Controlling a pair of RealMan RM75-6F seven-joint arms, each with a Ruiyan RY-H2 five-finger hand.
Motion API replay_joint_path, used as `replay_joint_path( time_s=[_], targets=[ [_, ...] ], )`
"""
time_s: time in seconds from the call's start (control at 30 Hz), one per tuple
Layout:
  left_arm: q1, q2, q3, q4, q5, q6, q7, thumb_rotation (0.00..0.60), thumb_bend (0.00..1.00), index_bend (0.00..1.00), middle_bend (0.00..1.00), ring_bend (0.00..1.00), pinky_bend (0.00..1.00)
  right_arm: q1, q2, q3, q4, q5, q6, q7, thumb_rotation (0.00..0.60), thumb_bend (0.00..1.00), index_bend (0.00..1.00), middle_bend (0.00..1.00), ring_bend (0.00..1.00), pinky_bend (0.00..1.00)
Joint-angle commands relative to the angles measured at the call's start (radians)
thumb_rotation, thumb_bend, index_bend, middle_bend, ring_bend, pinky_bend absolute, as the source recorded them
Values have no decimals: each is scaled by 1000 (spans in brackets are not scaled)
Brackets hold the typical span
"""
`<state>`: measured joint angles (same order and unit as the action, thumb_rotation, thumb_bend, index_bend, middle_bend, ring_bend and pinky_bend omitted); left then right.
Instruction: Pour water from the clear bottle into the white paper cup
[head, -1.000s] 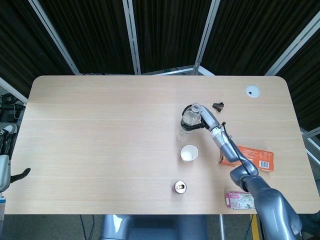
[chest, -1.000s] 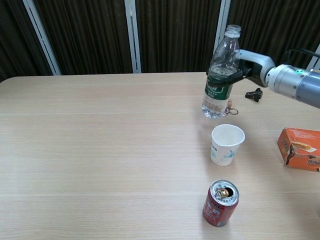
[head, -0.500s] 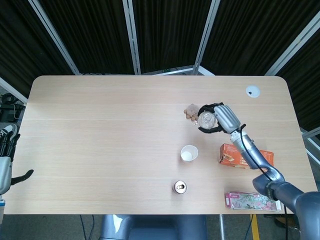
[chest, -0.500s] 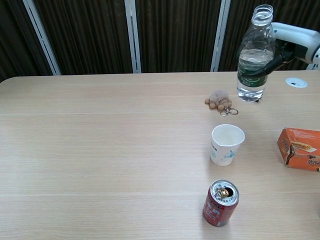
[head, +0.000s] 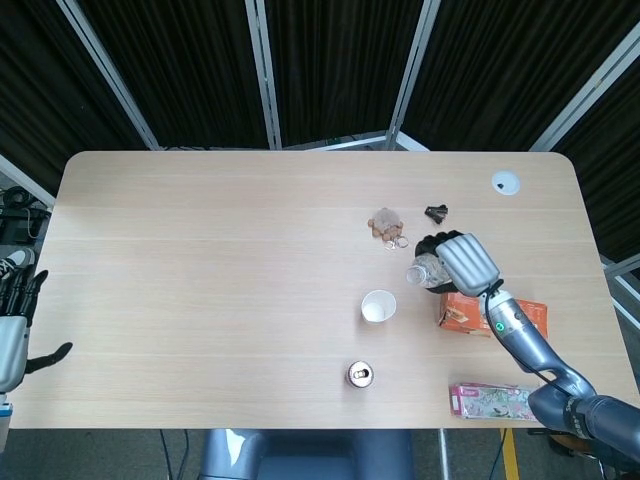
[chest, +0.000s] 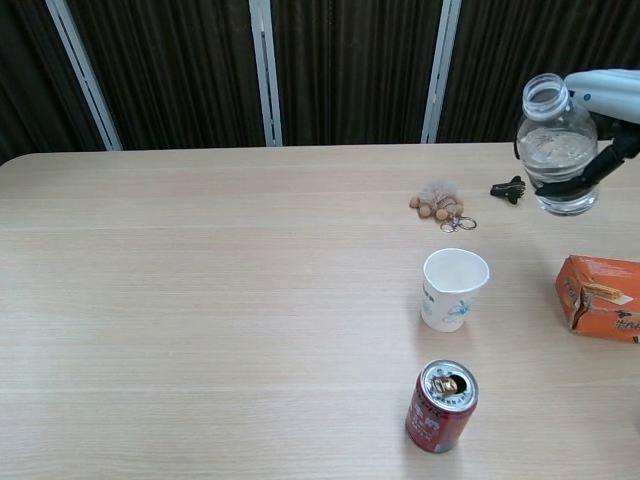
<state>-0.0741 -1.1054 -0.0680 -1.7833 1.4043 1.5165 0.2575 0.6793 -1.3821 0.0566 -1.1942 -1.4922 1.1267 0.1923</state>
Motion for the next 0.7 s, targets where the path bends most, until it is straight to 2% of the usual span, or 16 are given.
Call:
replay_joint_path(
  time_s=[0.03,0.3,0.7],
  targets=[
    [3,2,2,-2,5,4,-3,600,0,0,0,0,0,-13,-20,-2,25,14,-12,-38,600,538,464,568,492,467],
    [25,-2,5,-13,47,65,14,600,0,0,0,0,0,-23,-66,-13,131,-4,-17,-56,600,544,469,574,496,470],
    [30,-2,8,-17,54,65,22,600,0,0,0,0,0,-25,-121,-20,226,-48,12,-154,600,562,473,581,505,473]
  ],
)
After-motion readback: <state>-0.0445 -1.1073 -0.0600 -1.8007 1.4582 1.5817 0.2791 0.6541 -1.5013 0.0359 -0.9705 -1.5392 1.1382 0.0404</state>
